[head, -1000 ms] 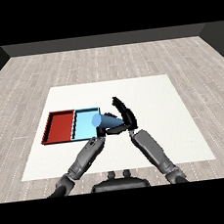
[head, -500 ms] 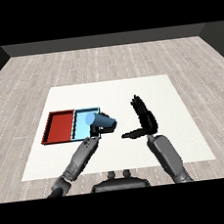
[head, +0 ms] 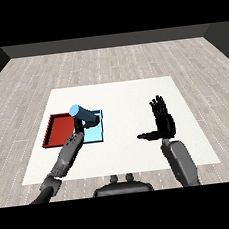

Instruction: Pick the blue can and put it in the blue box

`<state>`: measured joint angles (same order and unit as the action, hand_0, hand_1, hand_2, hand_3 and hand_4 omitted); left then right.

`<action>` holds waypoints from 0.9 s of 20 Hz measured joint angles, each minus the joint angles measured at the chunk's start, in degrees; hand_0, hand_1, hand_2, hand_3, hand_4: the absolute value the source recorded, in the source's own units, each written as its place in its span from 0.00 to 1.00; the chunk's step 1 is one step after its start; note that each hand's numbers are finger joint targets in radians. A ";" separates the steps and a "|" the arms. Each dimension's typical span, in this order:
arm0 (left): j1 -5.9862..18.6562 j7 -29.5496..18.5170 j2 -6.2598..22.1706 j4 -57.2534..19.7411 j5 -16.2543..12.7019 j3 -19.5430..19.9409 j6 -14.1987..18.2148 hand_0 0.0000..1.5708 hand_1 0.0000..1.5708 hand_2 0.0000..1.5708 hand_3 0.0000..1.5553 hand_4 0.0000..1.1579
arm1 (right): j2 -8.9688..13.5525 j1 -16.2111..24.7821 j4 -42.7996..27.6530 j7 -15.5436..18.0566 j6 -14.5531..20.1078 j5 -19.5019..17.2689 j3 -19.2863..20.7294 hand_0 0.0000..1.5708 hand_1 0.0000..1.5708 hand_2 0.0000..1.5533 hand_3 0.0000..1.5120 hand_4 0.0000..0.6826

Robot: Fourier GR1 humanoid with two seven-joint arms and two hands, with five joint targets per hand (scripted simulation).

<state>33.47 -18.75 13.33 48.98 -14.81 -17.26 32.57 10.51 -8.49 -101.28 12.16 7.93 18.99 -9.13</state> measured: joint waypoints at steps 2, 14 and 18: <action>1.85 0.68 1.43 -4.89 0.29 1.40 -1.42 1.00 1.00 0.99 0.95 0.93 | -0.76 0.39 1.55 1.62 -0.59 0.10 0.23 0.00 0.00 0.00 0.00 0.00; 13.14 2.93 -2.04 -35.04 4.53 4.21 -4.06 0.68 0.68 0.67 0.71 0.79 | -2.30 -2.29 9.93 4.12 -3.25 2.68 4.27 0.00 0.00 0.00 0.00 0.00; 13.78 2.74 -3.81 -40.62 3.84 6.36 -3.03 0.55 0.55 0.60 0.63 0.70 | -1.69 -2.81 11.15 3.87 -3.61 3.19 5.82 0.00 0.00 0.00 0.00 0.00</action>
<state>47.25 -16.01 9.52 8.36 -10.97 -10.90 29.54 8.82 -11.30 -90.14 16.02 4.32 22.18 -3.31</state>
